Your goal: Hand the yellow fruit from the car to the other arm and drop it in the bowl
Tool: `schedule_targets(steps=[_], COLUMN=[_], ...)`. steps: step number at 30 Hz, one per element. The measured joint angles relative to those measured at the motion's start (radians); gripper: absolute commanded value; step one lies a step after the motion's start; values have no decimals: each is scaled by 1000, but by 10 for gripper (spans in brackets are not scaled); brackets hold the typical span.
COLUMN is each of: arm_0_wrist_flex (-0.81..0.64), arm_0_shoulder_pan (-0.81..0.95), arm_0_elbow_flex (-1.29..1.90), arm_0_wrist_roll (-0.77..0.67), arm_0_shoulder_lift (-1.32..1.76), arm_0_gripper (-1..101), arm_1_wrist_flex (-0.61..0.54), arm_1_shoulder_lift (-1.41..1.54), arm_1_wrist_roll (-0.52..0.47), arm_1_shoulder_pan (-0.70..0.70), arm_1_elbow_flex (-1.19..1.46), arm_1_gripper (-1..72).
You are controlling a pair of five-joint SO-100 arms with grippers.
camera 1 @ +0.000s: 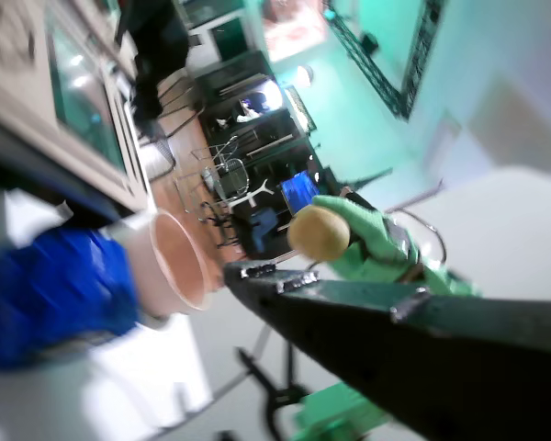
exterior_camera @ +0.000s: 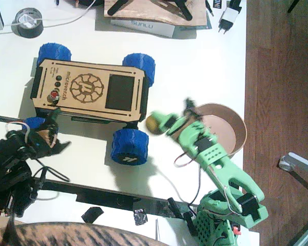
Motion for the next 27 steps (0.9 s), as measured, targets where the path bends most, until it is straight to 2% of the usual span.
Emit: schedule_targets(steps=[3, 8, 13, 16, 18, 27], arm_0_wrist_flex=[23, -3, -141, -161, -161, -109], arm_0_shoulder_pan=[-61, -183, -232, -238, -238, -238], arm_0_elbow_flex=[12, 143, 350, 410, 416, 433], arm_0_wrist_roll=[110, 275, 364, 373, 373, 373], arm_0_shoulder_lift=[-3, -6, -2, 28, 11, 6], arm_0_gripper=[493, 389, 148, 34, 3, 1], arm_1_wrist_flex=[41, 124, 176, 209, 235, 336], arm_1_shoulder_lift=[-46, -147, -245, -313, -353, -526], arm_1_wrist_roll=[78, 201, 270, 281, 281, 281], arm_1_shoulder_pan=[81, 213, 336, 391, 422, 506], arm_1_elbow_flex=[-52, -138, -212, -244, -267, -362], arm_1_gripper=[-2, -2, -2, -2, -2, -2])
